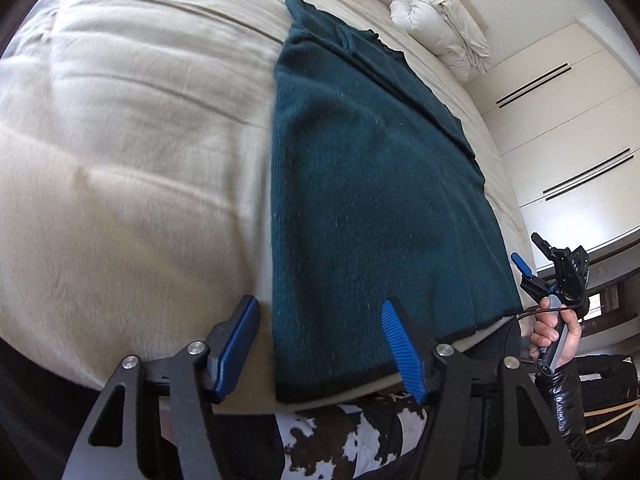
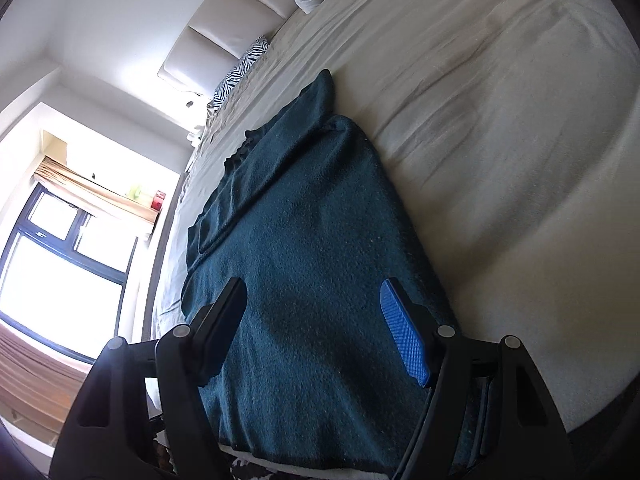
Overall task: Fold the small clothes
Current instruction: 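Grasp the sweater hem with the left gripper and lift it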
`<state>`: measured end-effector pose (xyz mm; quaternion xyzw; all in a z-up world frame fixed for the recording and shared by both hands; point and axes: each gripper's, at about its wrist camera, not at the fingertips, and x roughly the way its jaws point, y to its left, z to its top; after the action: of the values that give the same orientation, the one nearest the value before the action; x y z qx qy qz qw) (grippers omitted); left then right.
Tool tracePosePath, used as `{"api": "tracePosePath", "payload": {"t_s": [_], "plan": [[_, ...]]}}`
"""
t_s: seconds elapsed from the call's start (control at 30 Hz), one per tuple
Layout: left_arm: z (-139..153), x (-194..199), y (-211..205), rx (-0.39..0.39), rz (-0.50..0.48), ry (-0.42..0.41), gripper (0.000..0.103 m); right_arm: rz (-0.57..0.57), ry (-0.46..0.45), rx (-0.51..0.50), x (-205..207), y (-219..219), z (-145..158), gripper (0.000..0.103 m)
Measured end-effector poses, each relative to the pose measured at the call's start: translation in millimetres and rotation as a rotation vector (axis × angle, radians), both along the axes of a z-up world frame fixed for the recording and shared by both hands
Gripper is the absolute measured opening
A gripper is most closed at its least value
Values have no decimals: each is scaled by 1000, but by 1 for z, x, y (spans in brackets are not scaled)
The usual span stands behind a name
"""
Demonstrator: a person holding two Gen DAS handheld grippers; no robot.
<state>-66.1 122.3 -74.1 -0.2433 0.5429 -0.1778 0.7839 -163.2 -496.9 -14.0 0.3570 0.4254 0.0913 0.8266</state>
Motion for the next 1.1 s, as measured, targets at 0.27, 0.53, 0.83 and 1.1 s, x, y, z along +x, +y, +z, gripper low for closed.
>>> {"api": "tracePosePath", "payload": {"t_s": [0.27, 0.53, 0.83, 1.1], "plan": [[-8, -2, 6, -30, 33, 55, 46, -3, 23, -68, -36, -22, 12, 68], [-11, -5, 1, -44, -1, 84, 40, -17, 99, -121, -64, -54, 11, 68], [-14, -6, 1, -29, 1, 103, 8, 84, 184, -171, -71, -53, 6, 68], [-10, -8, 11, -67, 9, 89, 7, 153, 267, -149, -63, -39, -3, 52]]}}
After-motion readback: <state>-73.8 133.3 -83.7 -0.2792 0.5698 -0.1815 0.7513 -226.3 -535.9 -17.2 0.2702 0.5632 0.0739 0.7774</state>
